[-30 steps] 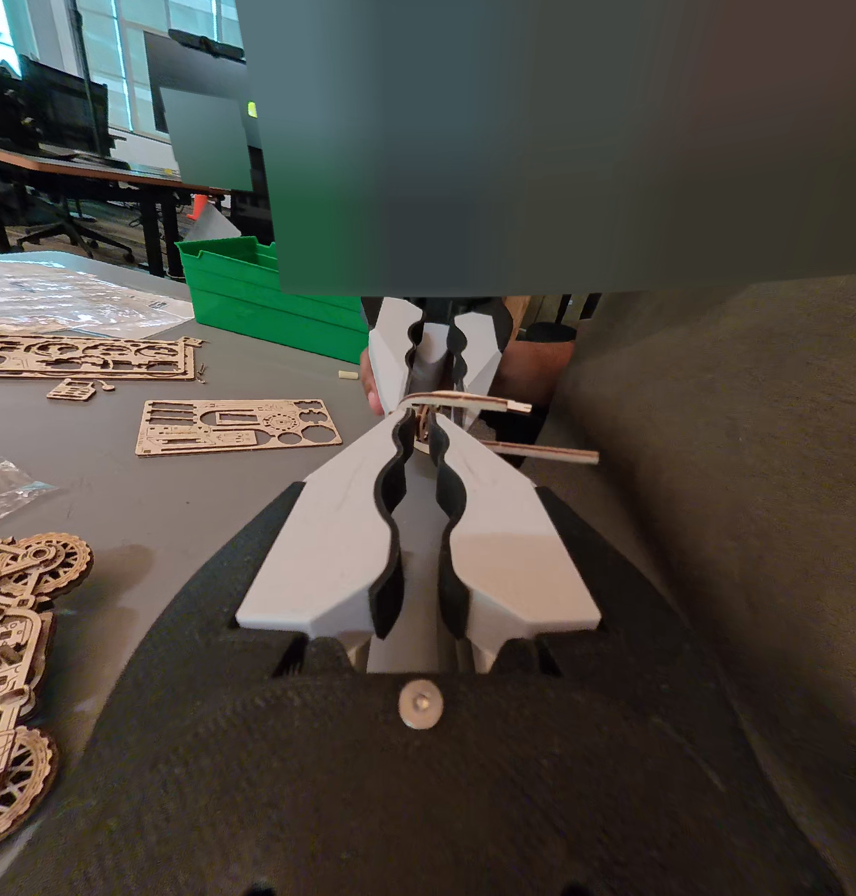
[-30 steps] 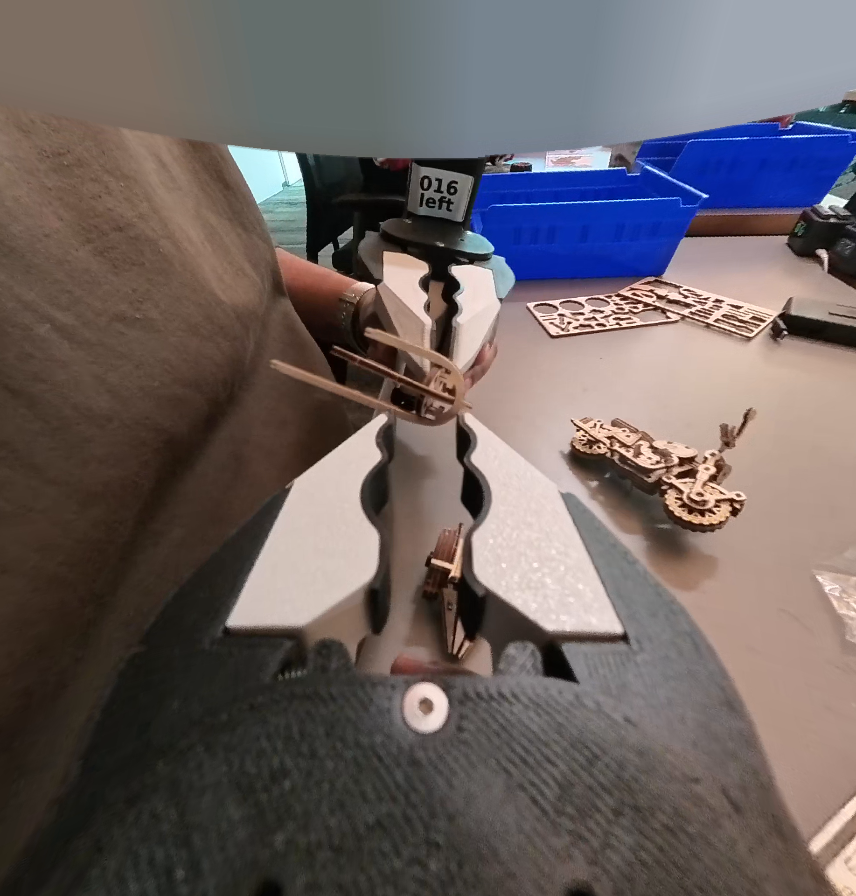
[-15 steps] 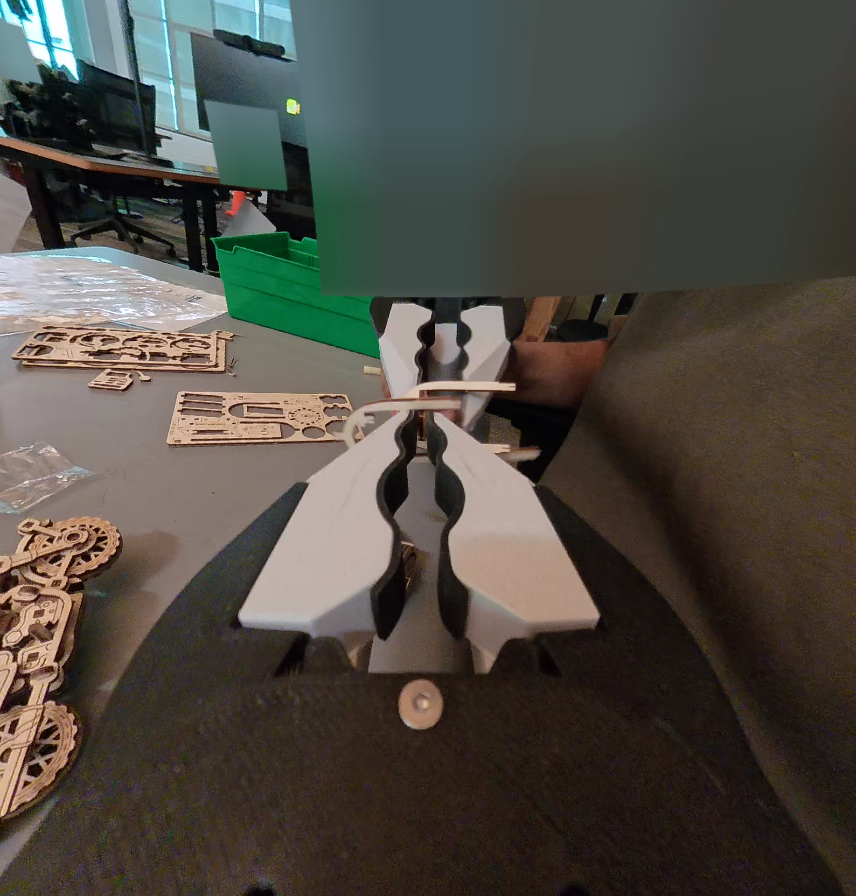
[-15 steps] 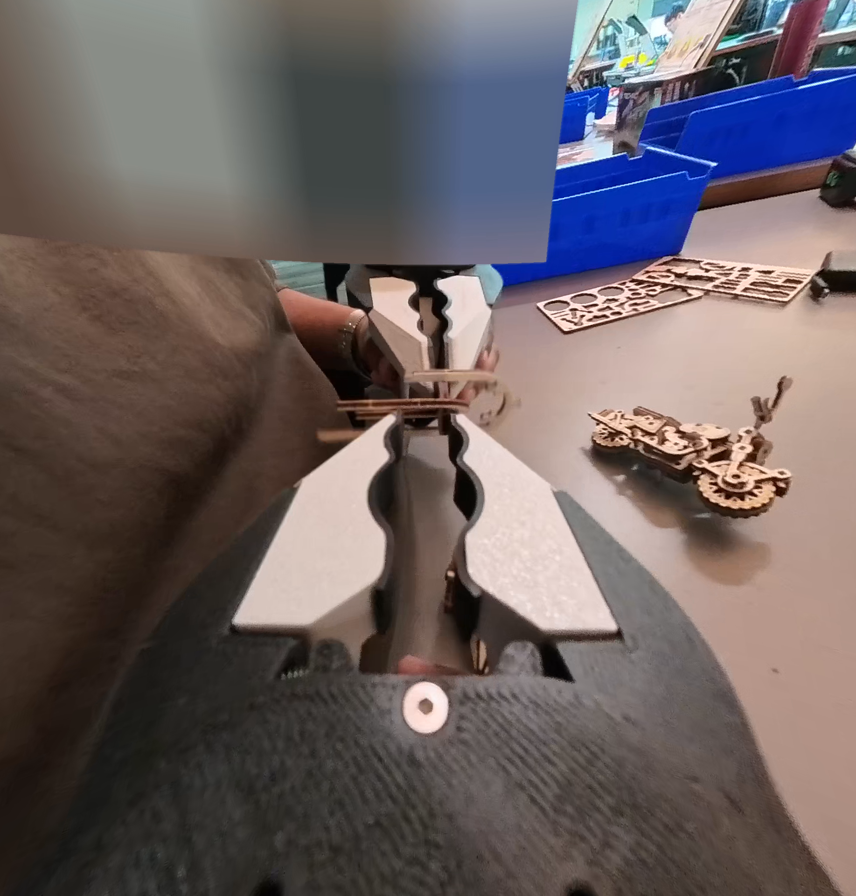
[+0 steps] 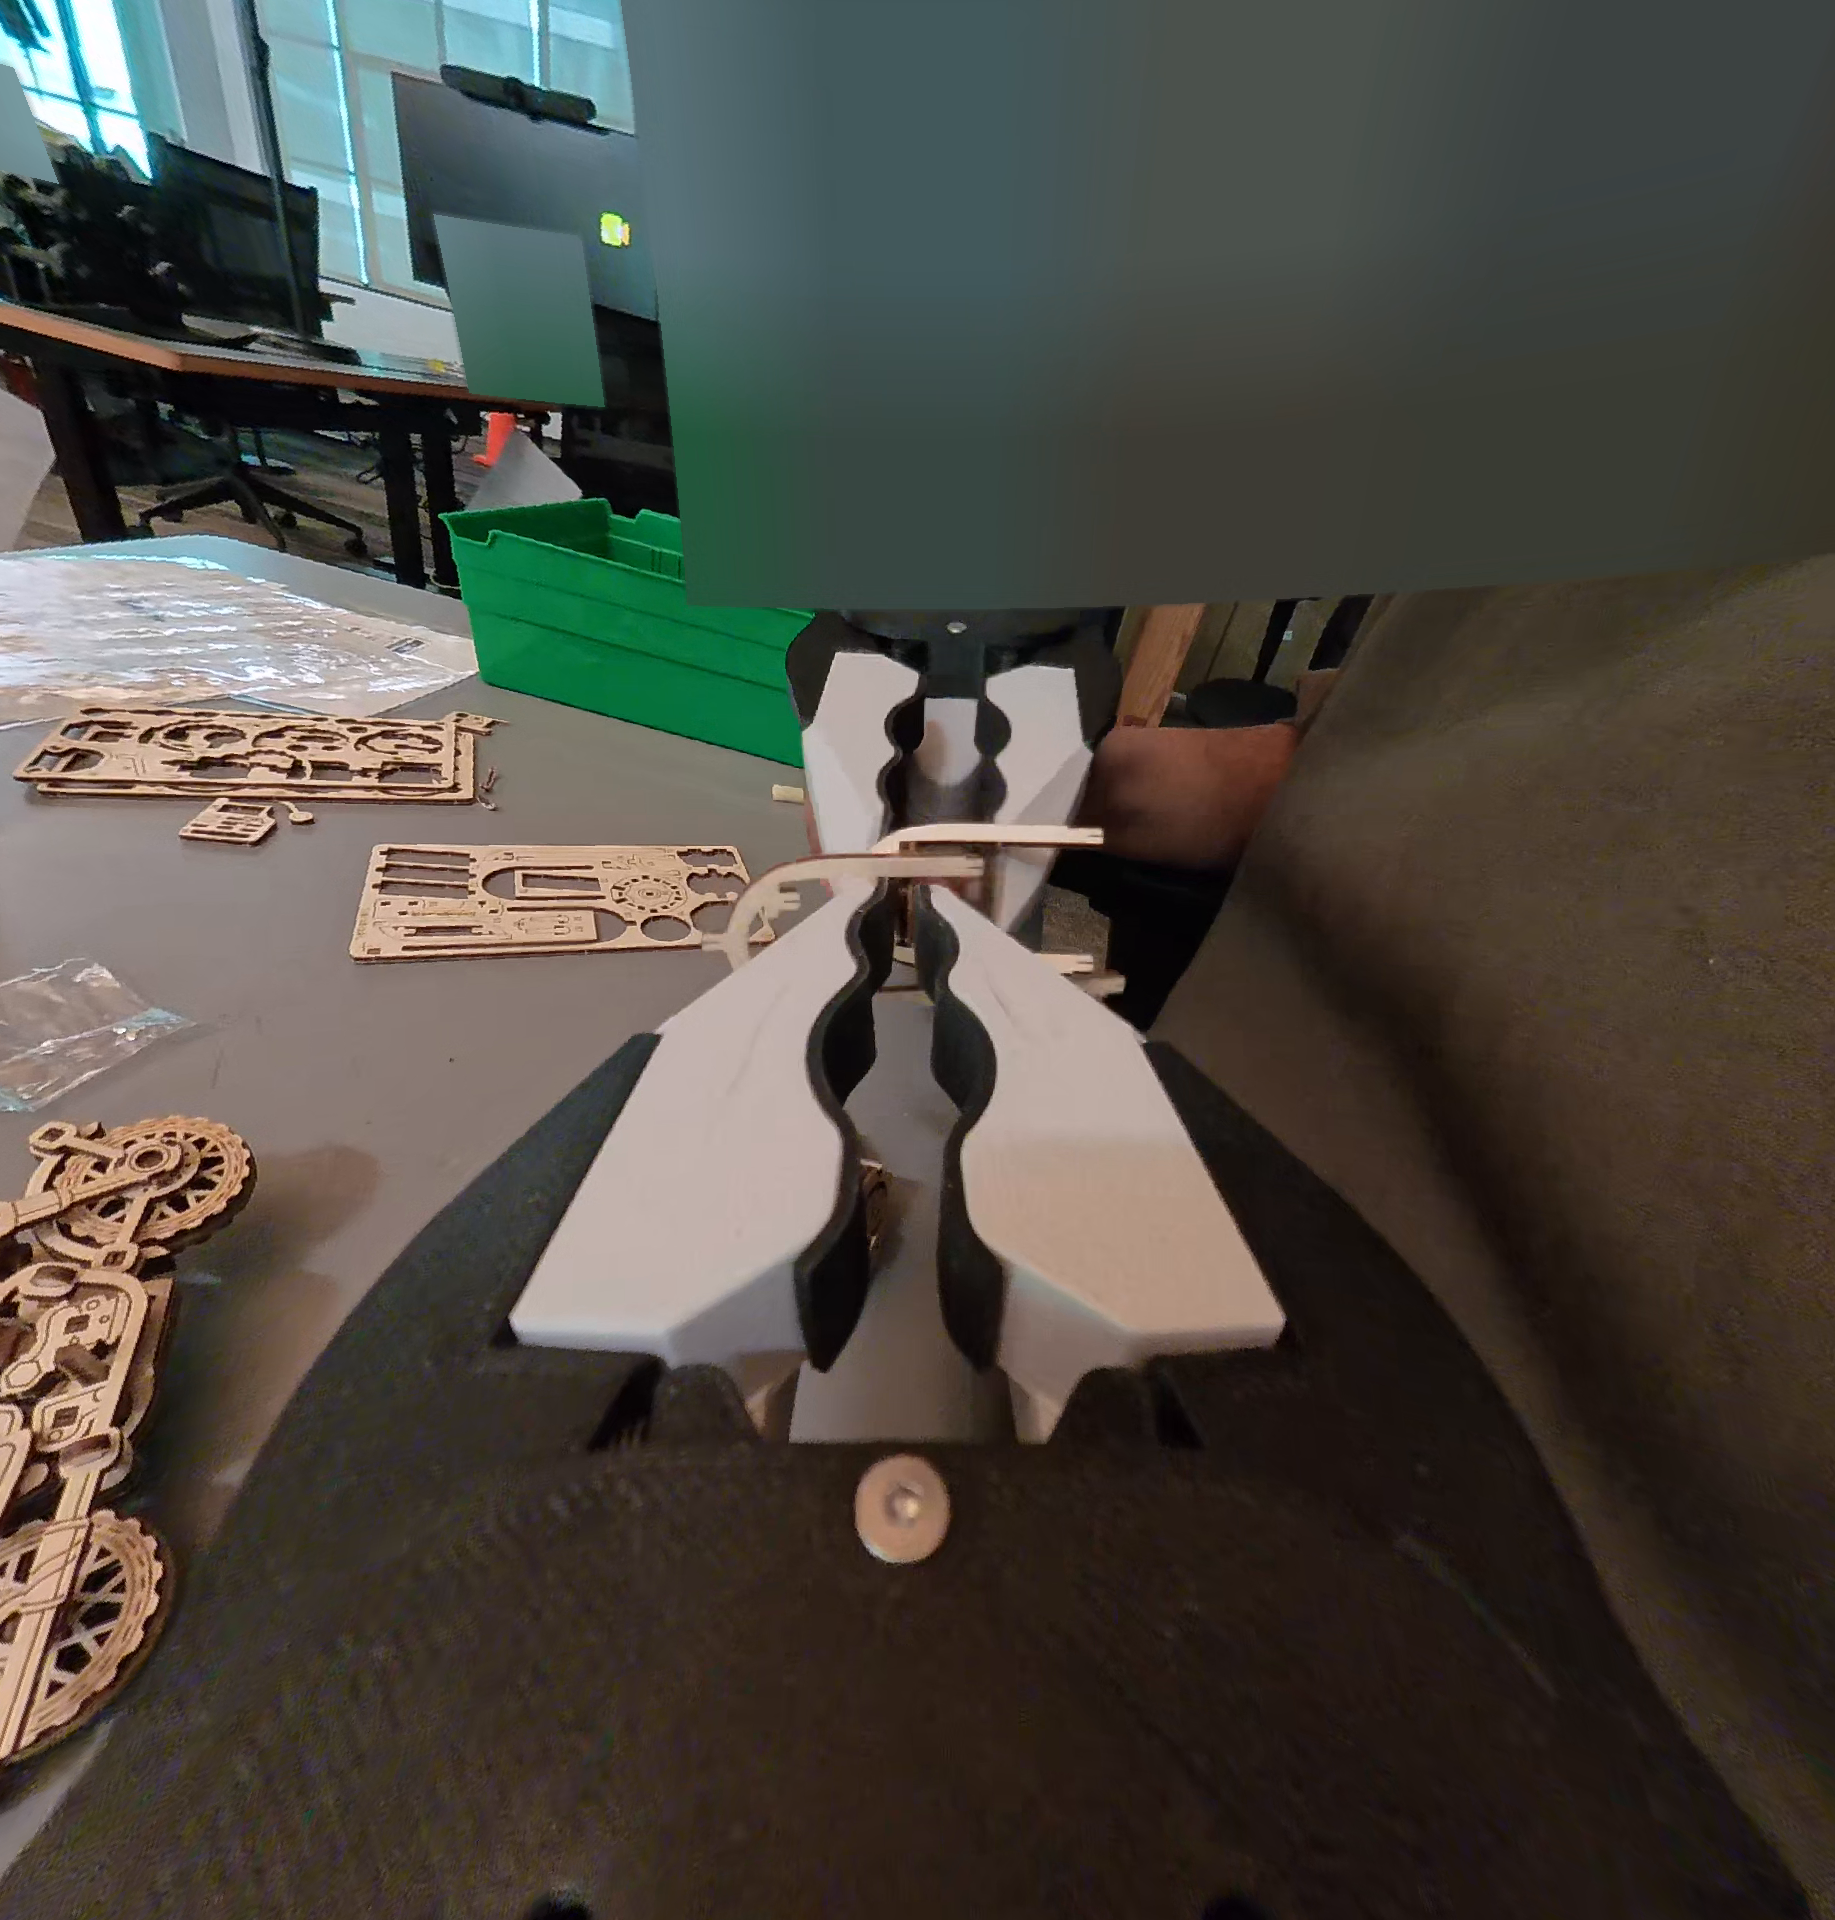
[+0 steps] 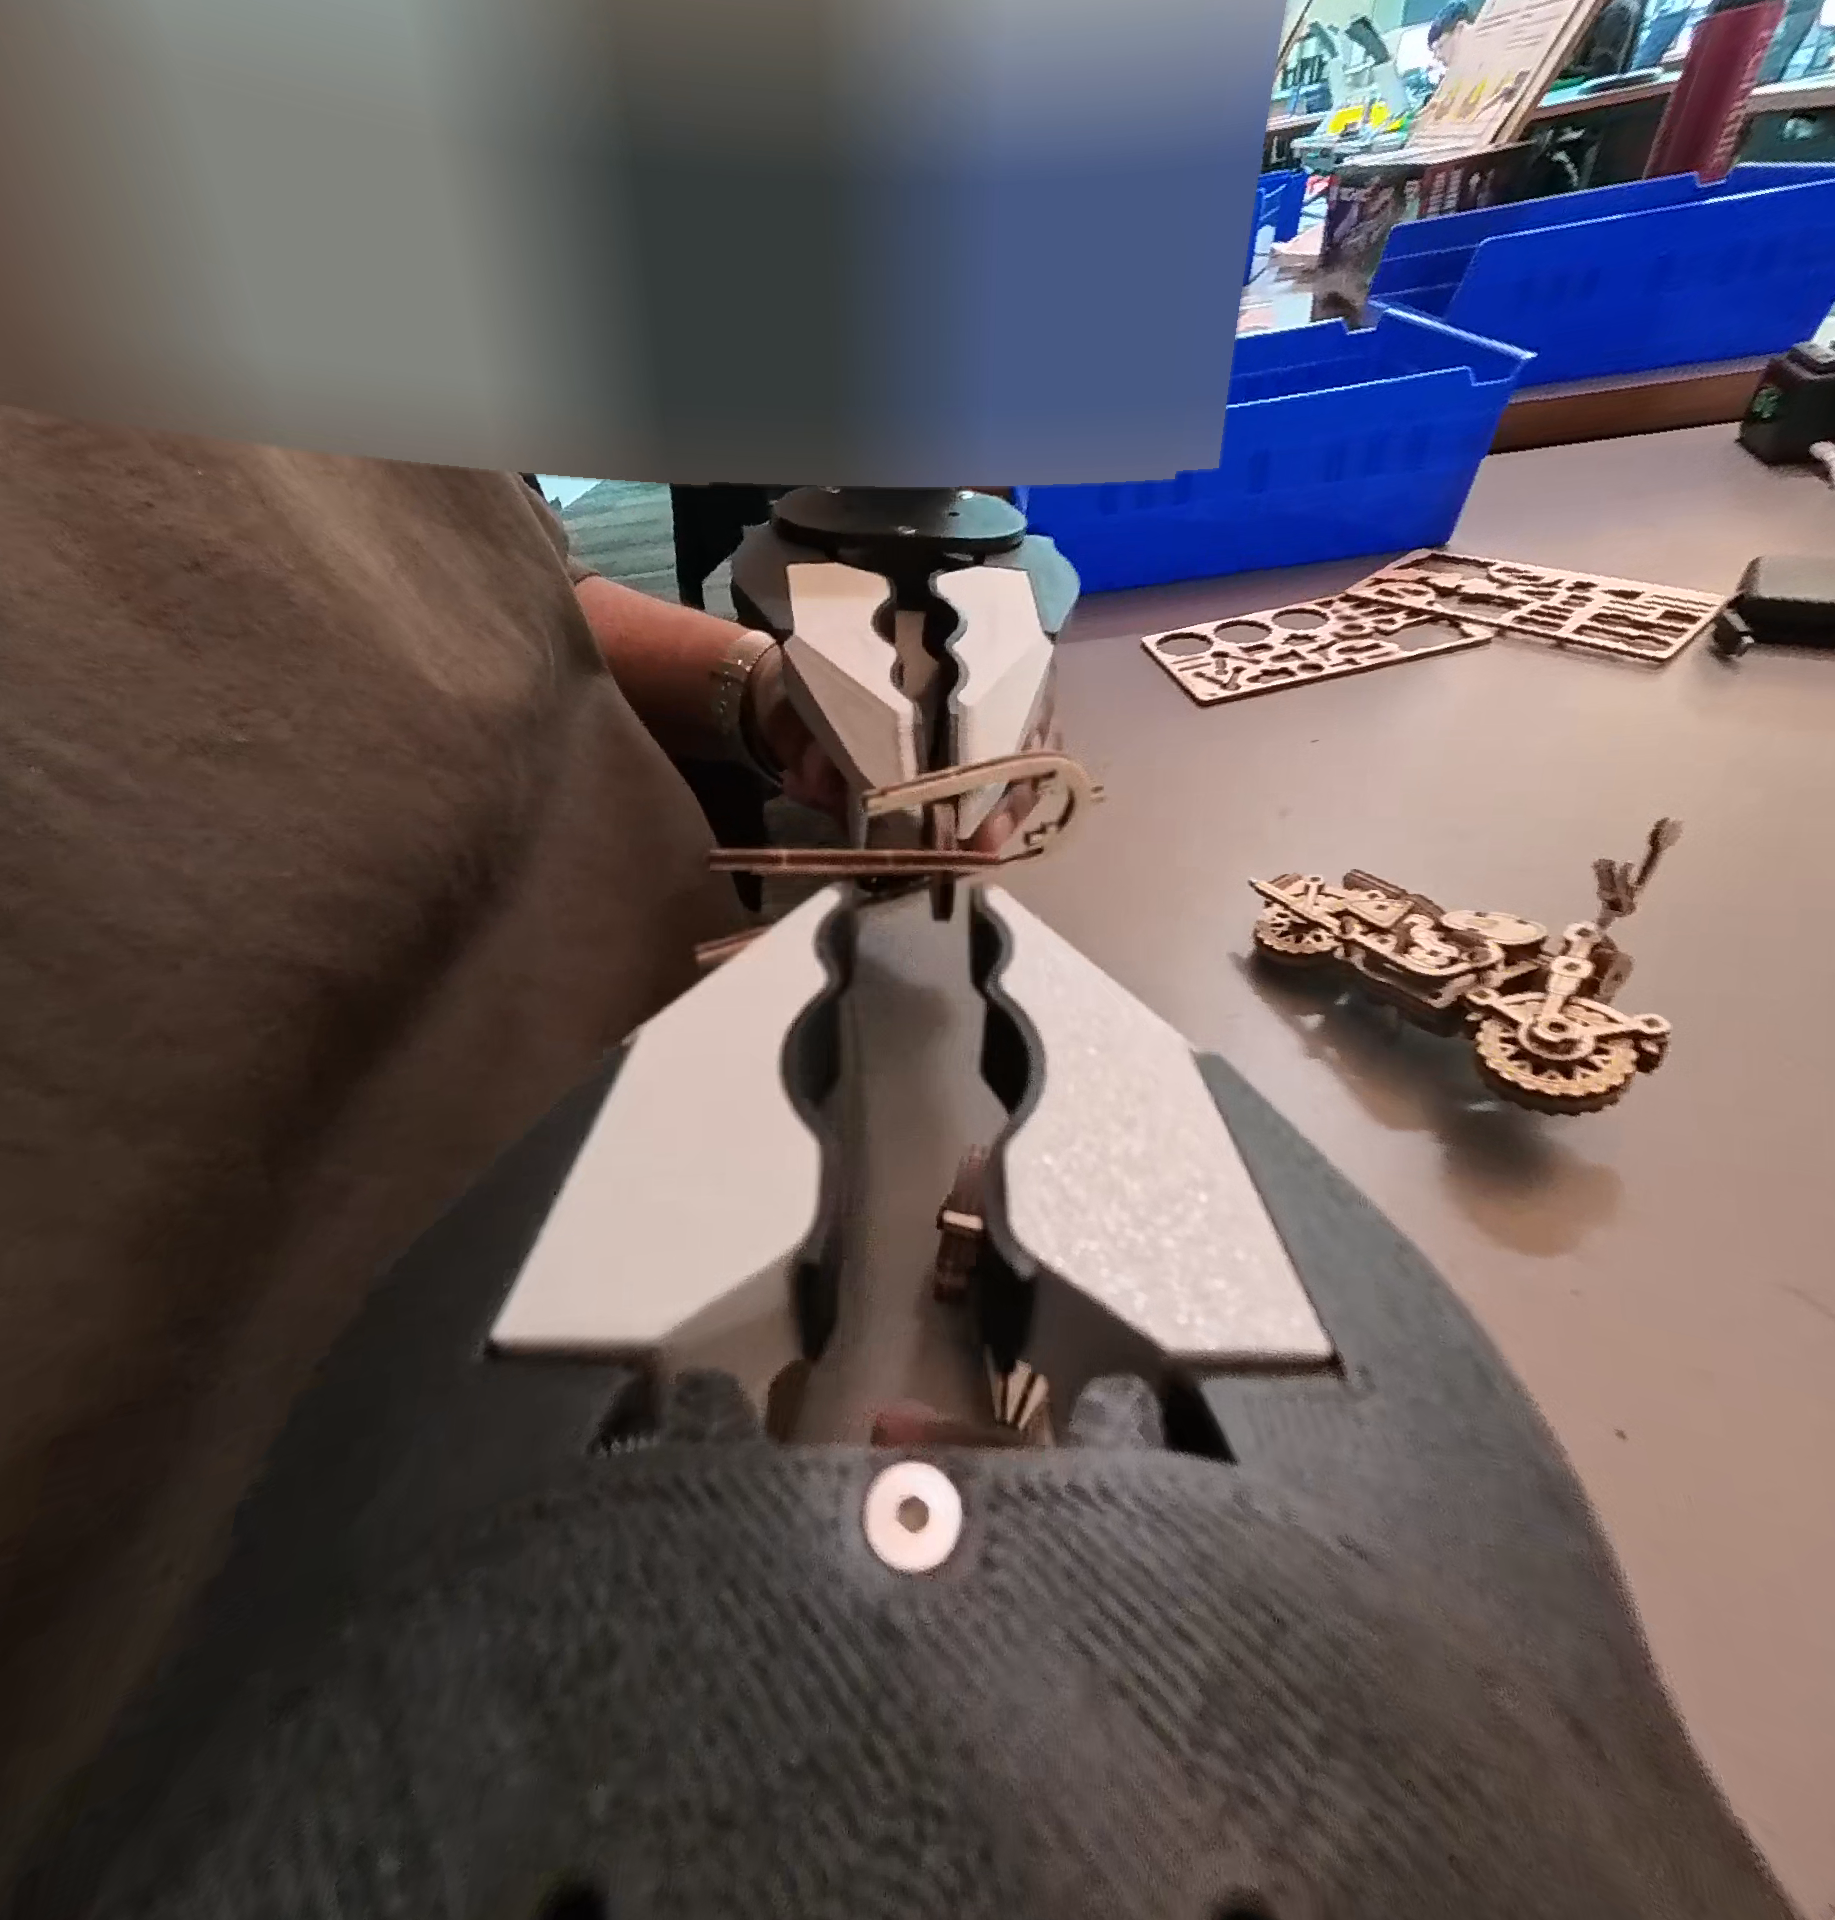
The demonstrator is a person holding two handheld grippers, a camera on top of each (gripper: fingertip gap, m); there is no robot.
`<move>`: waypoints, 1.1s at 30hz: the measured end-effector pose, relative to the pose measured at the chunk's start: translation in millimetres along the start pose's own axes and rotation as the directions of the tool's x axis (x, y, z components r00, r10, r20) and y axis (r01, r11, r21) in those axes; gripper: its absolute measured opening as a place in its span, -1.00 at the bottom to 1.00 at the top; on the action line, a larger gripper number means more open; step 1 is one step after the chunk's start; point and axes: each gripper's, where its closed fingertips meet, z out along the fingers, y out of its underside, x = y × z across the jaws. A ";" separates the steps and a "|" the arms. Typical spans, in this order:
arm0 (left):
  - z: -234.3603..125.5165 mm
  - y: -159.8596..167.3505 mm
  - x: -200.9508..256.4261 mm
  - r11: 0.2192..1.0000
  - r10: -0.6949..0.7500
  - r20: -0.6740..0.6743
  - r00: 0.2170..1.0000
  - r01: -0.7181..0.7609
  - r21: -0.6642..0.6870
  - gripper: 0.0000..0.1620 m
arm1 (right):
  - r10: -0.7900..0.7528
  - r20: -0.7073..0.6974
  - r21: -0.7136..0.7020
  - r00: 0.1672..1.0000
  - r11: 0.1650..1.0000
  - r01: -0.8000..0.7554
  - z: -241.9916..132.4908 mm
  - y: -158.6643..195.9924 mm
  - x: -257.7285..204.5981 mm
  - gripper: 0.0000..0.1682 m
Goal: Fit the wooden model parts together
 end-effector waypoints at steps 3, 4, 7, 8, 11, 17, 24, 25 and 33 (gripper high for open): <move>-0.8 -1.6 1.3 1.000 -0.003 -0.010 1.000 0.004 0.010 -0.99 | -0.022 0.021 -0.015 1.000 1.000 0.023 -4.1 1.7 -3.0 -0.64; -1.2 -2.0 1.8 1.000 -0.005 -0.014 1.000 0.005 0.012 -0.99 | -0.025 0.025 -0.015 0.999 1.000 0.026 -6.4 1.6 -2.8 -0.62; -2.3 -4.4 4.7 1.000 -0.014 -0.037 0.999 0.015 0.026 -0.99 | -0.006 0.033 0.013 0.999 1.000 0.006 -15.5 -2.2 1.5 -0.62; -2.8 -5.4 6.1 0.999 -0.021 -0.049 0.999 0.023 0.032 -0.99 | 0.010 0.031 0.030 0.999 1.000 -0.011 -18.4 -4.3 4.4 -0.63; -4.8 -10.0 12.2 0.997 -0.050 -0.100 0.994 0.056 0.057 -0.99 | 0.082 0.026 0.072 0.996 0.994 -0.084 -23.0 -7.9 14.2 -0.64; -14.6 -26.9 30.2 0.968 -0.178 -0.298 0.938 0.222 0.120 -1.00 | 0.276 0.134 0.187 0.952 0.936 -0.298 -15.1 -22.1 19.1 -0.79; -20.3 -35.6 41.6 0.939 -0.241 -0.424 0.873 0.320 0.127 -0.99 | 0.404 0.390 0.207 0.827 0.837 -0.506 -5.2 -39.7 -0.6 -0.77; -20.6 -35.9 43.3 0.937 -0.245 -0.437 0.865 0.327 0.123 -0.99 | 0.414 0.408 0.207 0.814 0.826 -0.524 -5.2 -41.2 -1.6 -0.77; -19.0 -36.1 51.1 0.929 -0.267 -0.491 0.829 0.358 0.099 -0.99 | 0.418 0.478 0.143 0.773 0.831 -0.538 1.6 -38.4 -16.1 -0.93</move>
